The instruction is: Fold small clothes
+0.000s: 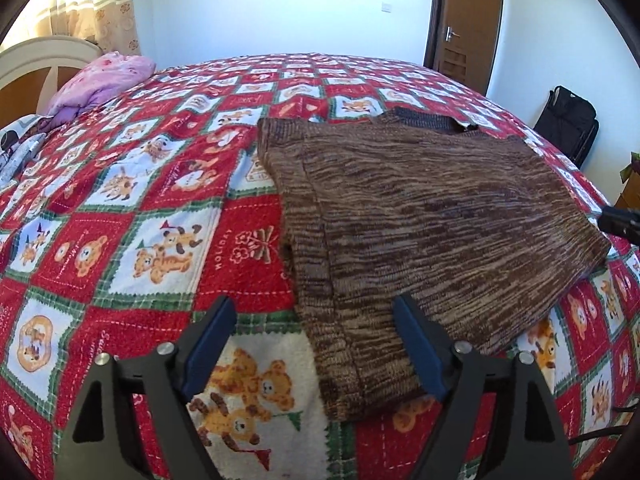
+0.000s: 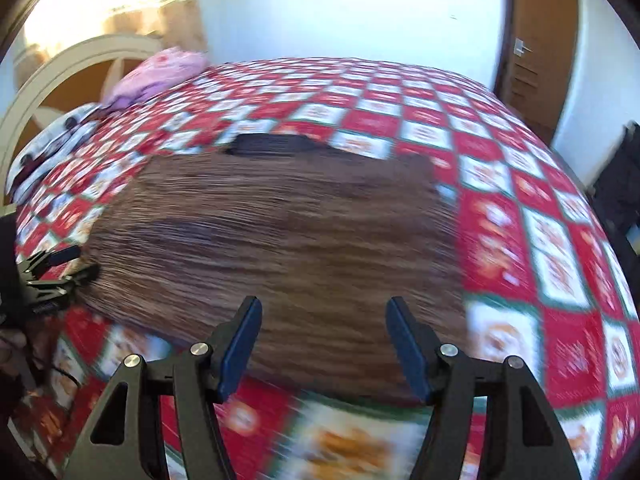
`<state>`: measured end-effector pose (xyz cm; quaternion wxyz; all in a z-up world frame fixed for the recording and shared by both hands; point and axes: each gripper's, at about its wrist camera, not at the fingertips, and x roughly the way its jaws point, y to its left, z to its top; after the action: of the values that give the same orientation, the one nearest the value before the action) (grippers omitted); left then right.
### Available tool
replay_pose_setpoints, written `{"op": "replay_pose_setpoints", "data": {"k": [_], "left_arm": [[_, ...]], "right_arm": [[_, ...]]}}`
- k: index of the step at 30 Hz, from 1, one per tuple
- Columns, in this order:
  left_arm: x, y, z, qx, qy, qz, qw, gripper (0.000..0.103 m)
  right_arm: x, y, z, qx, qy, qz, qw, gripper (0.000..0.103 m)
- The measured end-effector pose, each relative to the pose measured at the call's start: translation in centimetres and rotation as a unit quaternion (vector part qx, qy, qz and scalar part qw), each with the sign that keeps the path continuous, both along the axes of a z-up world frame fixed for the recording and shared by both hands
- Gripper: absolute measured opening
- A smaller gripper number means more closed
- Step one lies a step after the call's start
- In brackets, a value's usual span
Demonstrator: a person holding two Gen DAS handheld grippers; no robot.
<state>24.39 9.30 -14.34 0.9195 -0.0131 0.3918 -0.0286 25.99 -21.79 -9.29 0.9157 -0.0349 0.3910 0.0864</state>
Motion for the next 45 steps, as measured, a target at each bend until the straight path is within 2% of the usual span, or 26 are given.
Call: {"op": "replay_pose_setpoints", "data": {"k": [4, 7, 9, 12, 21, 25, 30, 33, 37, 43, 45], "left_arm": [[0.1, 0.3, -0.1, -0.008, 0.002, 0.003, 1.0, 0.089], [0.2, 0.7, -0.3, -0.021, 0.005, 0.005, 0.9997, 0.091], [0.1, 0.8, -0.3, -0.024, 0.005, 0.004, 0.9997, 0.091], [0.0, 0.7, -0.3, -0.025, 0.003, -0.001, 0.9997, 0.091], [-1.0, 1.1, 0.4, -0.02, 0.002, -0.012, 0.9997, 0.091], [-2.7, 2.9, 1.4, -0.024, -0.01, -0.015, 0.9996, 0.091], [-3.7, 6.8, 2.6, -0.018, -0.018, 0.012, 0.9996, 0.091], [-3.7, 9.2, 3.2, -0.019, -0.021, 0.036, 0.9989, 0.091], [-3.8, 11.4, 3.4, -0.046, -0.02, 0.055, 0.9972, 0.091], [-3.9, 12.7, 3.4, -0.069, -0.019, 0.058, 0.9958, 0.091], [-3.9, 13.0, 3.4, -0.07, -0.018, 0.057, 0.9957, 0.091]], "right_arm": [[2.2, 5.6, -2.1, -0.016, 0.007, 0.033, 0.999, 0.066], [1.9, 7.9, -4.1, -0.041, 0.021, 0.029, 0.999, 0.066], [1.5, 8.0, -4.7, -0.042, 0.01, 0.016, 0.999, 0.065], [0.8, 7.1, -4.9, -0.025, 0.02, 0.014, 0.999, 0.065], [-0.1, 7.0, -5.0, -0.034, 0.026, 0.025, 0.999, 0.066], [-0.4, 7.4, -4.5, -0.041, 0.018, 0.025, 0.999, 0.066], [-1.9, 9.3, -4.1, -0.066, -0.008, 0.061, 0.996, 0.066], [-2.8, 10.8, -3.6, -0.086, -0.026, 0.085, 0.992, 0.066], [-4.4, 13.7, -2.9, -0.106, -0.045, 0.139, 0.984, 0.066], [-6.5, 20.3, -3.9, -0.172, -0.085, 0.237, 0.952, 0.066], [-6.4, 21.6, -4.2, -0.177, -0.088, 0.25, 0.948, 0.066]]}}
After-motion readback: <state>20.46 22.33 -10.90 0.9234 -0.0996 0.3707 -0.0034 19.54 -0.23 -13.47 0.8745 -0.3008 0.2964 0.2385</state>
